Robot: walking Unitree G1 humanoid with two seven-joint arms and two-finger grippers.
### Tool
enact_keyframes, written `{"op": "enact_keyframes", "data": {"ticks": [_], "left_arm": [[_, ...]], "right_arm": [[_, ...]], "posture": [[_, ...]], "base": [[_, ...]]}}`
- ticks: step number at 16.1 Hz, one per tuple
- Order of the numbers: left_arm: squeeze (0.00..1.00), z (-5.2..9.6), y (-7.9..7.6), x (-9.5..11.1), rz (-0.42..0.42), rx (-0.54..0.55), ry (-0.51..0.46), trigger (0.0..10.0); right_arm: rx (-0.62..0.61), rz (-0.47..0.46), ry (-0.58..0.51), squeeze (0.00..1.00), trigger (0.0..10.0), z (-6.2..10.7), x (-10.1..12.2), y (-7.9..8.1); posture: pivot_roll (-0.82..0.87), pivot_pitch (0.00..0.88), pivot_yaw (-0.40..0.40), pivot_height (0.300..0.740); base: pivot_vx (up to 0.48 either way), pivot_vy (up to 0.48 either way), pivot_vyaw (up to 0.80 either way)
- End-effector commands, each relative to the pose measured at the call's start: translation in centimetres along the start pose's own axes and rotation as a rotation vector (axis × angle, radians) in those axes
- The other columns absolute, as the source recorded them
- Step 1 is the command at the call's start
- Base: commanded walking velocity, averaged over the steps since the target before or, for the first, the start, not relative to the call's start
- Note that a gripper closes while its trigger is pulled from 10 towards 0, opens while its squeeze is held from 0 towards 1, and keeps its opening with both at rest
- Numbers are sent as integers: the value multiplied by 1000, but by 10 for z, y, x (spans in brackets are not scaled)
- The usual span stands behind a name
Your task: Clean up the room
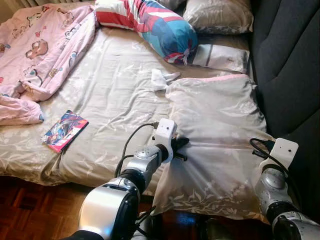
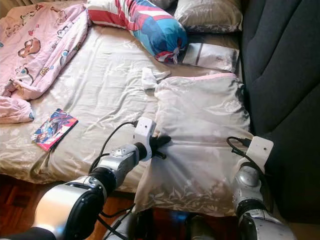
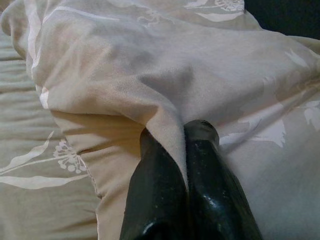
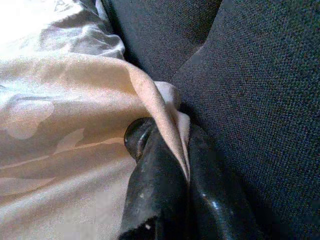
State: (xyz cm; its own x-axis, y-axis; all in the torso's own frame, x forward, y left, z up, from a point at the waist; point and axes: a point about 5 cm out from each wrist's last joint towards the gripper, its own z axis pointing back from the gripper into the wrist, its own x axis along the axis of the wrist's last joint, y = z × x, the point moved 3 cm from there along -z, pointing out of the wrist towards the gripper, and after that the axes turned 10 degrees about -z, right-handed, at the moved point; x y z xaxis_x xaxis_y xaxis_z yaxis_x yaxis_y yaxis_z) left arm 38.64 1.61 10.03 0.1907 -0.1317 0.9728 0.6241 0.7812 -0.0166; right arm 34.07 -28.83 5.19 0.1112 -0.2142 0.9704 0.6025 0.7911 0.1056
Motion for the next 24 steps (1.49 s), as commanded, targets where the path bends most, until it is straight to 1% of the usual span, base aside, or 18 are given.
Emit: {"op": "enact_keyframes", "data": {"ticks": [1,6,8,9,10,11,12,13,14,15,16,17,18,19,20,21,23,24], "left_arm": [[1000,9,22,-2,-20,66,-3,10000],[1000,10,27,4,-15,81,-23,10000],[1000,12,33,11,-35,96,-53,10000],[1000,14,41,19,-47,119,-89,10000],[1000,22,59,36,-76,195,-163,10000],[1000,27,70,43,-91,250,-197,10000],[314,42,95,52,-138,379,-237,10000],[0,52,108,53,-150,451,-248,10000],[0,70,128,40,-186,548,-221,10000],[0,84,140,24,-176,604,-193,10000],[0,95,145,5,-202,629,-139,10000],[0,106,148,-17,-192,654,-85,10000],[0,115,148,-37,-182,675,-41,10000],[0,117,148,-40,-172,683,-36,10000],[0,123,148,-58,-149,704,27,10000],[0,129,146,-78,-97,713,93,10000],[0,143,130,-128,-47,693,288,10000],[0,150,124,-145,-17,695,344,10000]], "right_arm": [[-54,-37,-42,1000,10000,-3,8,-16],[-56,-38,-74,1000,10000,-4,15,-13],[-26,-54,-133,1000,10000,-3,24,-6],[23,-58,-169,1000,10000,-1,28,2],[107,-63,-221,780,10000,4,33,15],[131,-74,-229,290,10000,6,33,18],[188,-88,-229,0,10000,11,28,24],[218,-89,-222,0,10000,13,24,26],[238,-107,-194,0,10000,18,13,23],[238,-138,-172,0,10000,22,4,18],[236,-128,-146,0,10000,24,-4,14],[242,-115,-120,0,10000,26,-13,9],[258,-98,-85,0,10000,28,-21,3],[264,-93,-77,0,10000,28,-23,2],[284,-82,-40,0,10000,28,-28,0],[305,-66,-9,0,10000,28,-32,0],[336,-25,22,0,10000,28,-36,2],[354,-27,15,0,10000,29,-35,5]], "posture": [[37,253,137,740],[32,231,133,740],[23,218,128,740],[21,212,124,740],[21,196,113,740],[20,189,109,740],[20,175,101,740],[26,164,92,740],[32,148,82,740],[32,143,76,740],[30,125,64,740],[32,119,59,740],[39,103,51,740],[39,103,51,740],[31,87,43,740],[28,80,38,740],[40,54,24,740],[40,46,22,740]], "base": [[0,0,0],[0,0,0],[0,0,0],[0,0,0],[0,0,0],[0,0,0],[0,0,0],[0,0,0],[0,0,0],[0,0,0],[0,0,0],[0,0,0],[0,0,0],[0,0,0],[0,0,0],[0,0,0],[0,0,0],[0,0,0]]}}
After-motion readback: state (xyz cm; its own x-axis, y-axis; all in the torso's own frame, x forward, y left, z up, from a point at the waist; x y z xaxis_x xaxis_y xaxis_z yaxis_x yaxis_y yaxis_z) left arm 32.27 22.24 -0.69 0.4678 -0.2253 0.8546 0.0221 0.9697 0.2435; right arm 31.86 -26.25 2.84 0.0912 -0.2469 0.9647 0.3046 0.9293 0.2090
